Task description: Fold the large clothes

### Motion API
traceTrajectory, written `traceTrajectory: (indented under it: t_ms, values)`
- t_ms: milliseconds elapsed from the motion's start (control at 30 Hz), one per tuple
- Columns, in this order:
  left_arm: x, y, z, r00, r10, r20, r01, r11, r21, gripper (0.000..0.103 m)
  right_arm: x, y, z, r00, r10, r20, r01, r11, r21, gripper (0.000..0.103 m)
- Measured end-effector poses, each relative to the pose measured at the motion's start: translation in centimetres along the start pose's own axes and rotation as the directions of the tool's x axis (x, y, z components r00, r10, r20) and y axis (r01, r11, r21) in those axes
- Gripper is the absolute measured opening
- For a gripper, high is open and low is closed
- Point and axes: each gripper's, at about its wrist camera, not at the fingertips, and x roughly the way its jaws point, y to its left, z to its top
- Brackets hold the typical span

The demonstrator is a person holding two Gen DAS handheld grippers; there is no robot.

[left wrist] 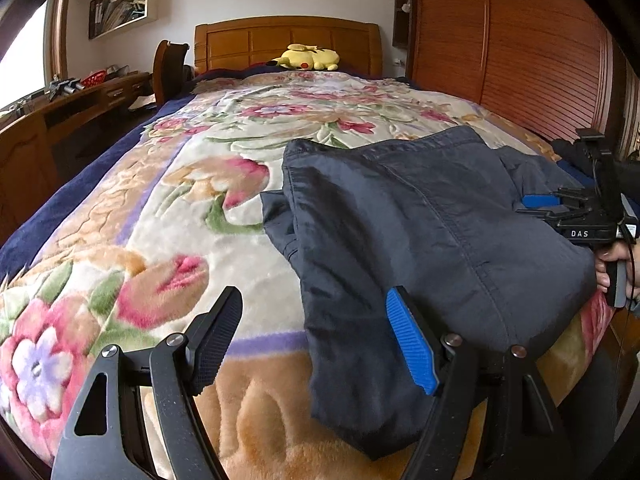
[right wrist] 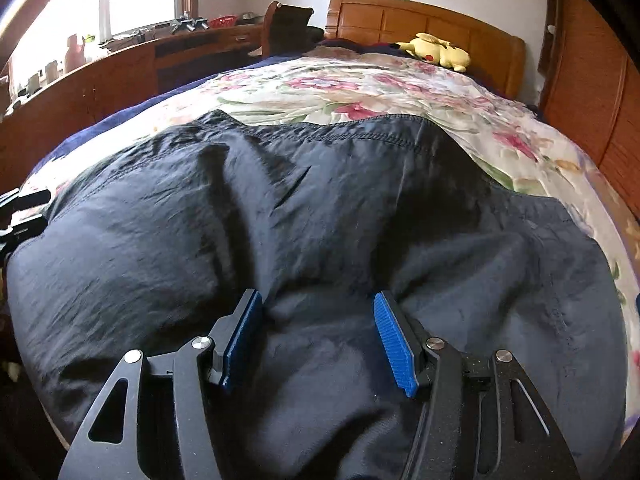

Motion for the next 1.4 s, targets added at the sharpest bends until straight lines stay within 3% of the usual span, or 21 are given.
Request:
traceTrajectory:
  t_ms: [167,267,467,600,800,933,1100,1400]
  values:
    - [-0.9,-0.2,-0.2,1.000,0.008,0.015,-0.008,1.000,-0.007,0.076,-0.6,0.9,0.4,0.999,-0.049,-0.006,0.049,0.999,-0.001,0.060]
    - [-1.5,-0.3,-0.2,1.000,0.013,0.024,-0.013,1.000,-0.002,0.076,-1.6,2.0,1.5,0.996,-0.078,0.035,0.077,0.997,0.030,0.060]
    - [-3.3,-0.9,0.0,0.998,-0.003,0.056,0.003,1.000,-0.004,0.076,-4.5,6.5,3.3,0.988,-0.039,0.153,0.039,0.999,0.003,0.060]
    - [-4.6,-1.3,0.0,0.997,-0.010,0.078,0.011,1.000,-0.004,0.076,-4.9,9.1,4.2,0.984,0.005,0.178,-0.002,1.000,-0.017,0.060]
    - [-6.0,-1.4,-0.7,0.996,-0.011,0.089,0.011,1.000,-0.004,0.076,-1.3,11.2,4.2,0.993,0.049,0.106,-0.048,0.999,-0.015,0.060]
    - [-6.4,-1.1,-1.2,0.996,-0.004,0.087,0.004,1.000,-0.006,0.076,1.4,11.3,3.1,0.998,0.033,0.053,-0.033,0.999,-0.003,0.060]
    - [-6.2,-0.9,-1.5,0.997,0.009,0.071,-0.007,1.000,-0.022,0.076,2.1,11.7,2.9,0.998,-0.001,0.061,0.003,1.000,-0.028,0.060]
    - [-5.8,-1.7,-1.6,0.998,0.039,0.039,-0.038,0.999,-0.015,0.076,-2.5,10.2,0.9,0.993,-0.013,0.113,0.015,1.000,-0.015,0.060]
